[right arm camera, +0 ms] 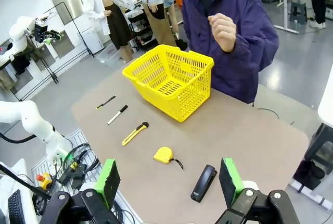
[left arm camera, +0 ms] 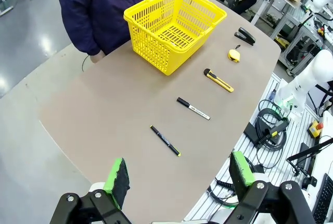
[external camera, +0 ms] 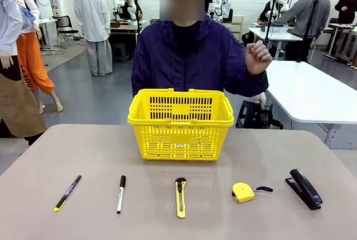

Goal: Place the items the person wants into the basket.
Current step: Pick up the item the person points to and place it in the Market Basket.

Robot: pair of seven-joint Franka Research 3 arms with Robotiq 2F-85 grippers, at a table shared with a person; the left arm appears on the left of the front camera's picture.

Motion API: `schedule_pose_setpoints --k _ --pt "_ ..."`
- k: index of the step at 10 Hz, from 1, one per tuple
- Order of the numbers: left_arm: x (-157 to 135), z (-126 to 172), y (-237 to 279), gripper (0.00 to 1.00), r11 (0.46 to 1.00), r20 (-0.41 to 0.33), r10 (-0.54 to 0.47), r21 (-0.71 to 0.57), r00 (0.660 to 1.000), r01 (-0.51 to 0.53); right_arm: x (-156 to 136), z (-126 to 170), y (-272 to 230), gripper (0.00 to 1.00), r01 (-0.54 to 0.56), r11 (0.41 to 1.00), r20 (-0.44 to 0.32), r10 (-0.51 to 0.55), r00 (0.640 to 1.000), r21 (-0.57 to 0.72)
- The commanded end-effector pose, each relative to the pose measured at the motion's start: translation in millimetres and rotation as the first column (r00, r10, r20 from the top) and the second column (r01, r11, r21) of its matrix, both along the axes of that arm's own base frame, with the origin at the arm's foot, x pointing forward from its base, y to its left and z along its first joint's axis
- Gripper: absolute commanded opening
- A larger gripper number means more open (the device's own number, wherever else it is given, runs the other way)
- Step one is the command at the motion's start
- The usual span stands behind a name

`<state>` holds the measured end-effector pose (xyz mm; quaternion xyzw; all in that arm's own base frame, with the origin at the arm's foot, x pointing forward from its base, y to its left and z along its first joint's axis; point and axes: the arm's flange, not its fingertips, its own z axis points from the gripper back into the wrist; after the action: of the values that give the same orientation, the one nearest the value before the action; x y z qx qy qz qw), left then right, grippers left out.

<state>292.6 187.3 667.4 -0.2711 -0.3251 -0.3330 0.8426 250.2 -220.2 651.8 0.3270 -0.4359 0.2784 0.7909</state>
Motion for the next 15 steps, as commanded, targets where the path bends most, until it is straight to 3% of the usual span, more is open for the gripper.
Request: schedule_pose_setpoints --k 1,10,11,13,15 --pt "-0.2 0.9 1.2 1.0 1.0 0.015 -0.017 -0.002 1.0 0.017 1.3 0.6 -1.2 1.0 -0.015 1.0 0.021 0.015 1.0 0.007" --pt "-0.2 0.9 1.2 1.0 1.0 0.015 -0.017 -0.002 1.0 0.017 -0.1 -1.9 -0.8 1.0 -0.003 1.0 -0.002 0.003 1.0 -0.006" --pt "-0.2 0.9 1.2 1.0 1.0 0.015 -0.017 -0.002 1.0 0.017 28.7 -8.1 38.9 1.0 -0.02 0.993 -0.147 0.004 0.989 -0.112" --pt "-0.2 0.9 1.2 1.0 1.0 0.015 -0.017 -0.002 1.0 0.017 81.0 -30.0 130.4 1.0 -0.09 0.963 -0.373 -0.011 0.928 -0.252" --pt "-0.2 0.9 1.2 1.0 1.0 0.015 -0.017 -0.002 1.0 0.017 110.2 -58.8 202.6 1.0 -0.049 0.948 -0.469 -0.111 0.876 -0.316"
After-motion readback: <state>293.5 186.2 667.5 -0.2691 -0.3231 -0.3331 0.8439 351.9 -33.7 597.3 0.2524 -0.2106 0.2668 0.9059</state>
